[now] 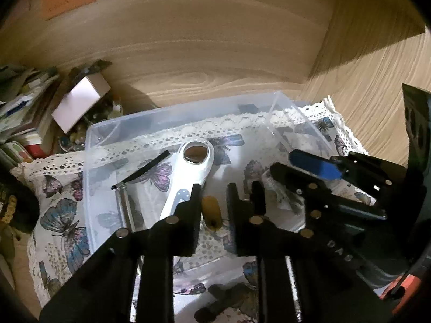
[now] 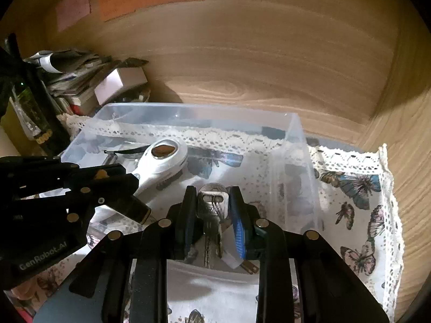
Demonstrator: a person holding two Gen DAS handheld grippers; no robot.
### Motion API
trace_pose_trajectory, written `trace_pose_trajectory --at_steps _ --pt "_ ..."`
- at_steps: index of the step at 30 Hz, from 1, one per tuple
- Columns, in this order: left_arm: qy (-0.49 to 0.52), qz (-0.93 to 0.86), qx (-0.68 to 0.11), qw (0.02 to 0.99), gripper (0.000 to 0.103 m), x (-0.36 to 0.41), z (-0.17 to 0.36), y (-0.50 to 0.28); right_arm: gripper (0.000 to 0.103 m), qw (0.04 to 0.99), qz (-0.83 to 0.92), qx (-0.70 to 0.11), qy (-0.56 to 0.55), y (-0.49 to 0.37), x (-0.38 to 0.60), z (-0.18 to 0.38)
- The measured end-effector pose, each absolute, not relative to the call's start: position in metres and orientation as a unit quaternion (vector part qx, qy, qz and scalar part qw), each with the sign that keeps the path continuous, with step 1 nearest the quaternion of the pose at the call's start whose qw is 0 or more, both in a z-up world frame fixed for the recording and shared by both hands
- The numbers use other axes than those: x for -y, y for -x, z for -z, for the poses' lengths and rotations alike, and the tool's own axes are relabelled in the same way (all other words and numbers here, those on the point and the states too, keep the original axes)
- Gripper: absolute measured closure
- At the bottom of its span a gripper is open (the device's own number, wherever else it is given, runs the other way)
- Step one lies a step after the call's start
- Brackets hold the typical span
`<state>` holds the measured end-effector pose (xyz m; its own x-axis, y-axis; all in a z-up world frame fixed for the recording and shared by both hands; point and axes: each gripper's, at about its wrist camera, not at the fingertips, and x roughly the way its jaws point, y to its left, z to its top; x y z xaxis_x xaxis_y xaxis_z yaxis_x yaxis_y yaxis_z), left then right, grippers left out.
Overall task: Organize rigid objects
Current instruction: 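Carry the cylinder and key into the clear box and open both tools, then lift both tools out of the box toward the last items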
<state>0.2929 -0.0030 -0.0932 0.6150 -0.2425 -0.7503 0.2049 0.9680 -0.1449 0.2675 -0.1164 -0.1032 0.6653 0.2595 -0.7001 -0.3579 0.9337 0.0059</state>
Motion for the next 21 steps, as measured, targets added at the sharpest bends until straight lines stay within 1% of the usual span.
trace_pose_trajectory --at_steps 1,3,4,6,8,10,12,13,16,17,18,21 --pt "0.022 0.122 -0.417 0.900 0.077 0.002 0.091 -0.290 0.080 0.912 -0.169 -0.368 0.065 -0.265 0.117 0.100" --pt "0.021 0.117 -0.408 0.905 0.068 0.001 0.085 -0.284 0.079 0.916 -0.168 -0.358 0.064 -0.261 0.119 0.092" --pt "0.019 0.114 -0.404 0.908 0.066 0.001 0.082 -0.281 0.077 0.919 -0.165 -0.351 0.064 -0.258 0.121 0.087" --pt "0.014 0.106 -0.389 0.915 0.056 -0.001 0.074 -0.273 0.069 0.925 -0.160 -0.338 0.065 -0.252 0.123 0.079" --pt "0.009 0.100 -0.372 0.923 0.050 -0.002 0.065 -0.263 0.060 0.931 -0.158 -0.323 0.063 -0.245 0.126 0.070" --pt "0.006 0.096 -0.359 0.928 0.045 -0.003 0.058 -0.253 0.057 0.936 -0.158 -0.310 0.060 -0.237 0.129 0.063" --pt "0.005 0.095 -0.345 0.934 0.037 -0.005 0.049 -0.242 0.053 0.939 -0.159 -0.300 0.059 -0.229 0.132 0.057" --pt "0.005 0.094 -0.339 0.936 0.035 -0.007 0.046 -0.236 0.049 0.941 -0.158 -0.292 0.060 -0.223 0.133 0.053" --pt "0.004 0.086 -0.319 0.944 0.025 -0.010 0.036 -0.219 0.039 0.947 -0.158 -0.273 0.062 -0.208 0.135 0.045" --pt "0.004 0.082 -0.313 0.946 0.020 -0.011 0.032 -0.212 0.035 0.948 -0.159 -0.268 0.061 -0.201 0.136 0.043" --pt "0.004 0.079 -0.311 0.947 0.015 -0.012 0.030 -0.207 0.033 0.949 -0.160 -0.264 0.061 -0.197 0.137 0.041" --pt "0.006 0.072 -0.307 0.949 0.008 -0.015 0.026 -0.194 0.027 0.952 -0.162 -0.252 0.065 -0.182 0.137 0.037"
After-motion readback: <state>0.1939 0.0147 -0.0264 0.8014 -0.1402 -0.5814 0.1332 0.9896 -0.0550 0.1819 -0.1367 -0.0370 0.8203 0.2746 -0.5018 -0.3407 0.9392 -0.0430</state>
